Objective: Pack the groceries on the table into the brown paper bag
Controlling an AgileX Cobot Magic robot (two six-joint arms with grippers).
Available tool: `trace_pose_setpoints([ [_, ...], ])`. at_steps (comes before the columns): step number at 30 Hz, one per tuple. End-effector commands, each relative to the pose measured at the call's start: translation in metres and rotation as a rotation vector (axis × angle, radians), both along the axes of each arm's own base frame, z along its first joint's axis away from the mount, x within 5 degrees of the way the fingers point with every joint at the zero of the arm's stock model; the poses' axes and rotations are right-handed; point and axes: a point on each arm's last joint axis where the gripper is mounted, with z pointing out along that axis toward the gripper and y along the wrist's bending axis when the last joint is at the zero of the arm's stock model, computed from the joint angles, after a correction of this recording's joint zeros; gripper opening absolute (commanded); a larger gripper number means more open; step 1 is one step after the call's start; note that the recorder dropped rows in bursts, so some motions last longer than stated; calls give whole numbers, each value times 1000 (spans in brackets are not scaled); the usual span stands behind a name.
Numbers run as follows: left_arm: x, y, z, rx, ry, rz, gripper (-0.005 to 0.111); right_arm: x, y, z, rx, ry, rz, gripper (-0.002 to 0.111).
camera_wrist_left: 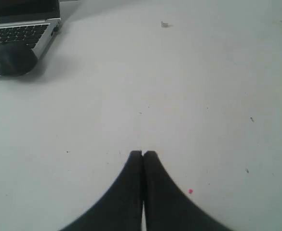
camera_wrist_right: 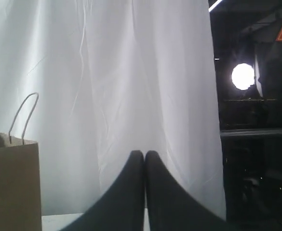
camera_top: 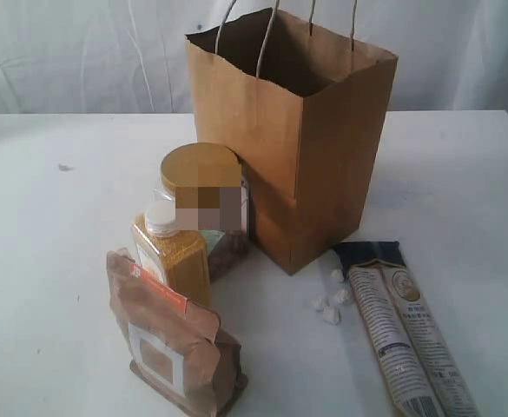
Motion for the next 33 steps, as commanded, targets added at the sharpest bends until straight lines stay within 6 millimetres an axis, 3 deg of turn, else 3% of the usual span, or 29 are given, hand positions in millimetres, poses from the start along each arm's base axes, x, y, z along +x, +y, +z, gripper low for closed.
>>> trace_pose_setpoints([
  [1,0,-1,-2,-5,4,-7,0,4,6,-14,77,137,74,0],
  [4,0,-1,-2,-5,4,-7,0,6,4,-31,244,320,85,0],
  [8,0,-1,-2,-5,4,-7,0,6,3,-42,274,435,58,0],
  [27,0,-1,-2,-5,4,-7,0,3,1,-56,290,592,16,0],
  [31,3,-2,7,-9,-98,-22,0,3,1,-56,290,592,16,0],
  [33,5,-4,16,-103,-198,-22,0,3,1,-56,290,592,16,0],
])
